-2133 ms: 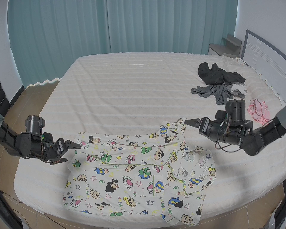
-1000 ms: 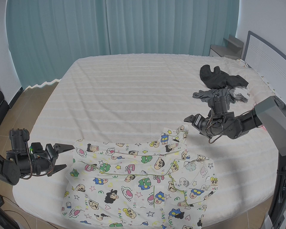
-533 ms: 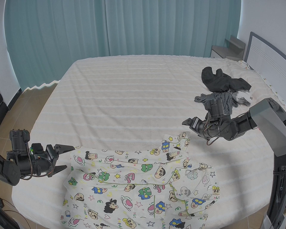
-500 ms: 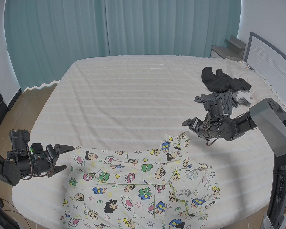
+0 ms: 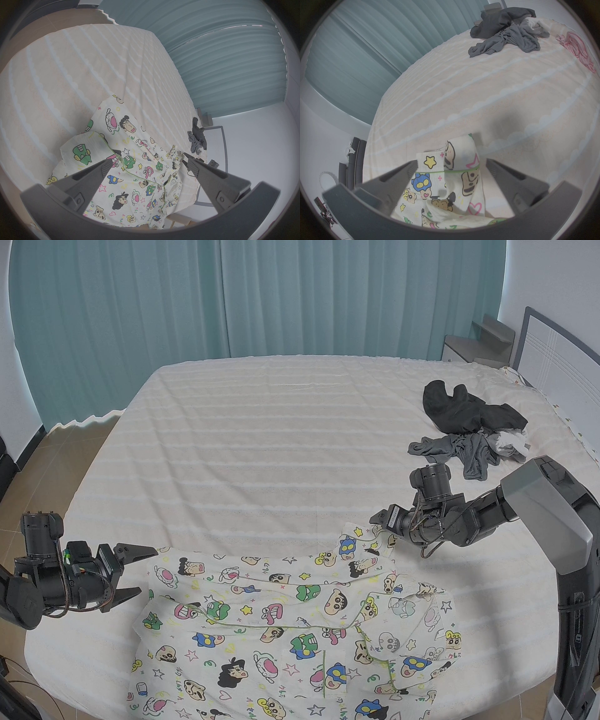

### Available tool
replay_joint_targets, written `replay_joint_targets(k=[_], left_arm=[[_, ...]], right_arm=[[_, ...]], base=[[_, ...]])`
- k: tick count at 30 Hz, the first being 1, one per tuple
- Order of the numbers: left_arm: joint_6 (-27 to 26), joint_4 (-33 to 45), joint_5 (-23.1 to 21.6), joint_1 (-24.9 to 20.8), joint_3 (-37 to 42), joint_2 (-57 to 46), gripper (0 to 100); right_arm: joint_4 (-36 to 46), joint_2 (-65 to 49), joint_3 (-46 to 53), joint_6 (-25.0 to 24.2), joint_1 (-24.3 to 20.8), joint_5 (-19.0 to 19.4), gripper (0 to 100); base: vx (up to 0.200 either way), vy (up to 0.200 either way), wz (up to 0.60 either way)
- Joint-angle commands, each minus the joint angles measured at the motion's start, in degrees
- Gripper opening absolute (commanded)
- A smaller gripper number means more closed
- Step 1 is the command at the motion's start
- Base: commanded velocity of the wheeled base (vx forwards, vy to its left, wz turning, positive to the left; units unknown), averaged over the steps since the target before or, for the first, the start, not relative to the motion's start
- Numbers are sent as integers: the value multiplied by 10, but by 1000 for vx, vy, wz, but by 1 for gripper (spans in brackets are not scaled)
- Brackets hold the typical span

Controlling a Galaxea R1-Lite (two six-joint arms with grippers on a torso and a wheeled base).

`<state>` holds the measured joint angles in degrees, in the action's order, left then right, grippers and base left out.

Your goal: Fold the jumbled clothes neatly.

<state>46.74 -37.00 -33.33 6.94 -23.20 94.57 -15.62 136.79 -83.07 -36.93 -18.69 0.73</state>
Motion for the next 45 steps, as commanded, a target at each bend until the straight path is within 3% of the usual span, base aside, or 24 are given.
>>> replay_joint_targets(k=[1,18,33,34,45], left_arm=[[0,0,0,0,0,3,100],[0,0,0,0,0,5,100],[0,0,0,0,0,8,100],[0,0,0,0,0,8,100],[0,0,0,0,1,10,100]], right_arm=[[15,30,-40,0,-4,-4,0],[-21,25,-114,-1,16,-69,0],[-106,46,-122,13,15,-72,0],[-106,46,-122,13,15,-72,100],[-105,20,-52,38,34,-63,100]], base=[[0,0,0],[0,0,0],[0,0,0],[0,0,0],[0,0,0]])
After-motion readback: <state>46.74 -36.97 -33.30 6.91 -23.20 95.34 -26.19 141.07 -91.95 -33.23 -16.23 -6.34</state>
